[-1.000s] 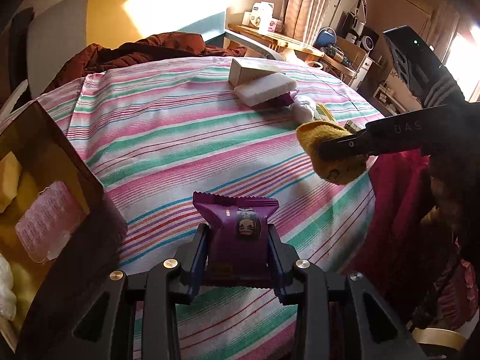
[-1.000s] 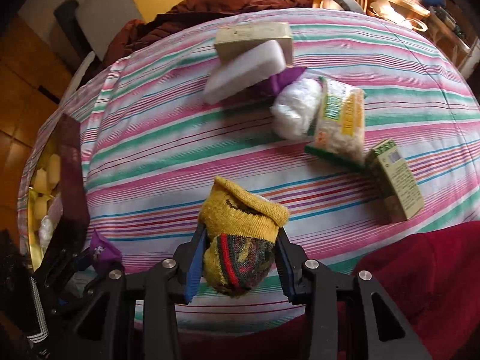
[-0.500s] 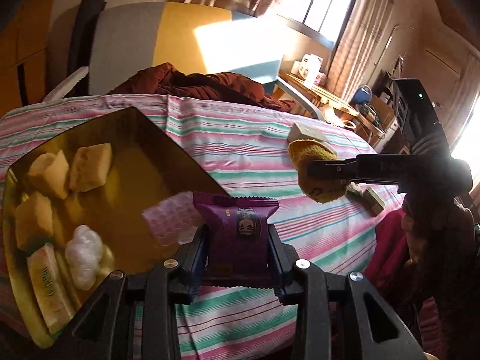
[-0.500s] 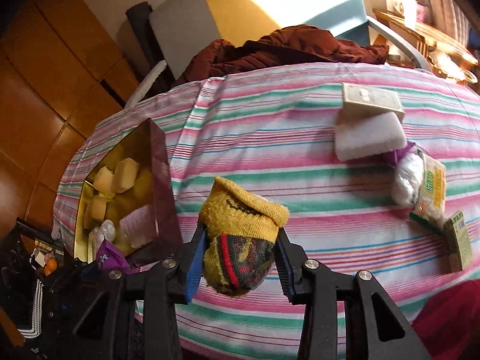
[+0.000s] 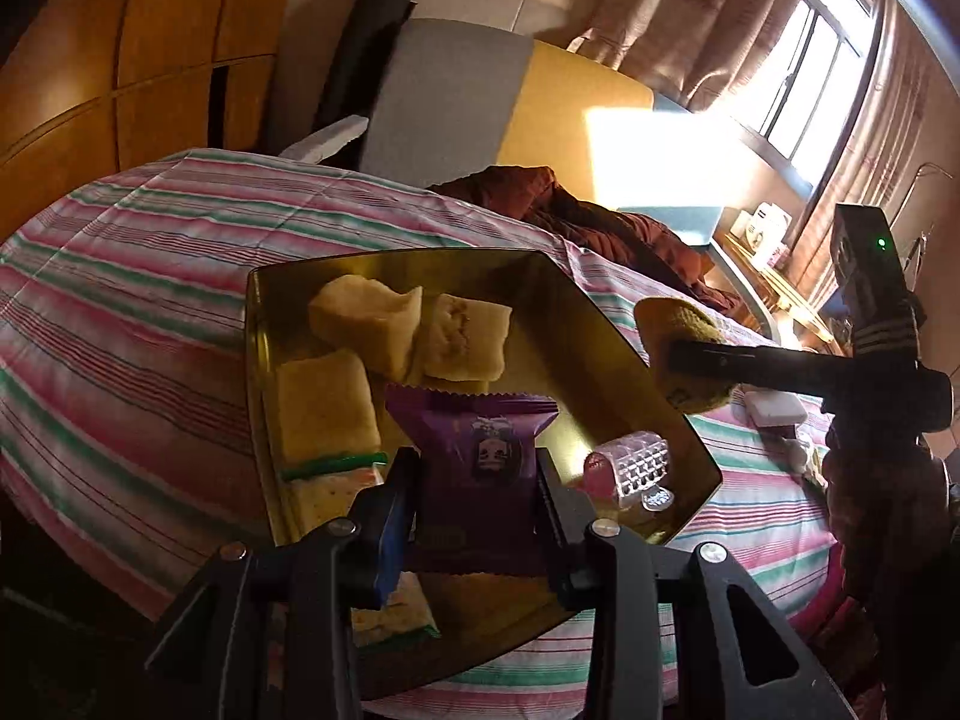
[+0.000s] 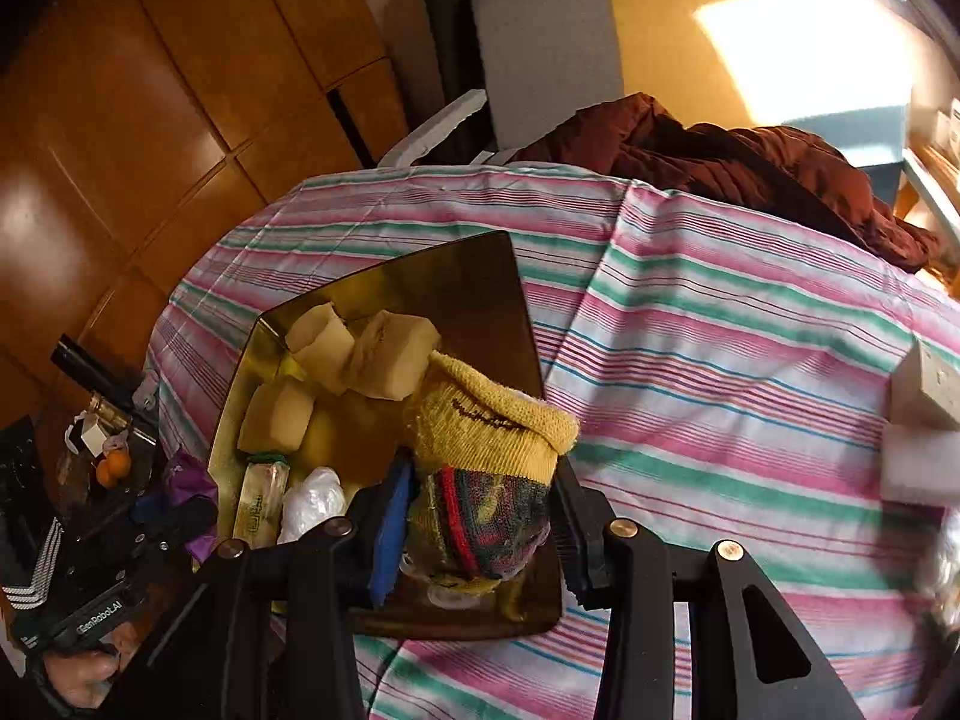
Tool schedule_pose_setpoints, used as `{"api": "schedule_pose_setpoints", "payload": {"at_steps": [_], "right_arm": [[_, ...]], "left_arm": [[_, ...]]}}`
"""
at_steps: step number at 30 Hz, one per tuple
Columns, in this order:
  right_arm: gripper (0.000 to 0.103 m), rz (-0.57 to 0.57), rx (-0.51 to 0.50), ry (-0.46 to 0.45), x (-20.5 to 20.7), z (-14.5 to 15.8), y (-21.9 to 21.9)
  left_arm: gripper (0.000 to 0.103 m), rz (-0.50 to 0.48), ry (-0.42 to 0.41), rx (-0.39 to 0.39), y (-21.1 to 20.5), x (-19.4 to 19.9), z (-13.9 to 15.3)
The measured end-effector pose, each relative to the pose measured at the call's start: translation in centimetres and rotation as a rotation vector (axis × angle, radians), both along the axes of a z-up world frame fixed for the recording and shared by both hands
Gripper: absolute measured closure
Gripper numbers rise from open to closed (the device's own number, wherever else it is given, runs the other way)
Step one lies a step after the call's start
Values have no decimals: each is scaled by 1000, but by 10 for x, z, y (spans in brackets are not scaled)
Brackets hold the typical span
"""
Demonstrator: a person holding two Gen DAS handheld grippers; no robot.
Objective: Organize objects
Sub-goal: 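Carry the candy packet and sock over the gold tray and open both tools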
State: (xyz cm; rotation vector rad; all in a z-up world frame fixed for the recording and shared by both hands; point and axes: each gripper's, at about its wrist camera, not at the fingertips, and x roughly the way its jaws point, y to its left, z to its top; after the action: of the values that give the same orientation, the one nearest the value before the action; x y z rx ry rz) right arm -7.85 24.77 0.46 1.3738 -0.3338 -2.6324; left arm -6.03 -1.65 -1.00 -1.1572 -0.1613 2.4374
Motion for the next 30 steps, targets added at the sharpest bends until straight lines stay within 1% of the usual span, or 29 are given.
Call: {"api": "schedule_pose_setpoints", "payload": {"at_steps": [4, 8, 11, 13, 14, 15, 17, 18, 19, 22, 23, 24, 25, 30], "right_arm": [[60, 29, 57, -2, -37, -3, -24], [60, 34, 123, 10, -71, -2, -39], [53, 17, 143, 25, -96, -1, -41], [40, -11, 141, 25, -107, -1, -38], [38, -27, 143, 26, -109, -1, -35], [36, -35, 133, 27, -110, -1, -33], [30, -43, 107, 25, -104, -3, -27], [24, -54, 101, 23, -99, -4, -23], [22, -63, 93, 23, -94, -5, -20], [21, -82, 69, 29, -75, -6, -10], [20, -91, 64, 30, -68, -7, -8], [19, -102, 61, 35, -61, -6, -4], [17, -110, 57, 40, -55, -6, -2], [16, -121, 56, 61, -30, -5, 3]], "left_arm": [[67, 17, -12, 3, -7, -6, -4], [67, 22, -37, 8, -9, -12, -10], [67, 17, -34, 8, -5, -19, -12], [67, 7, -26, 12, -1, -24, -12], [67, 2, -23, 13, 1, -27, -11], [67, -5, -21, 17, 4, -30, -11], [67, -28, -24, 26, 13, -36, -12], [67, -42, -25, 31, 19, -37, -12], [66, -62, -26, 34, 25, -37, -13], [66, -113, -69, 40, 46, -37, -24], [63, -130, -83, 41, 51, -37, -27], [60, -135, -87, 33, 56, -35, -30], [59, -133, -89, 19, 60, -33, -32], [58, -120, -125, 13, 62, -20, -43]]}}
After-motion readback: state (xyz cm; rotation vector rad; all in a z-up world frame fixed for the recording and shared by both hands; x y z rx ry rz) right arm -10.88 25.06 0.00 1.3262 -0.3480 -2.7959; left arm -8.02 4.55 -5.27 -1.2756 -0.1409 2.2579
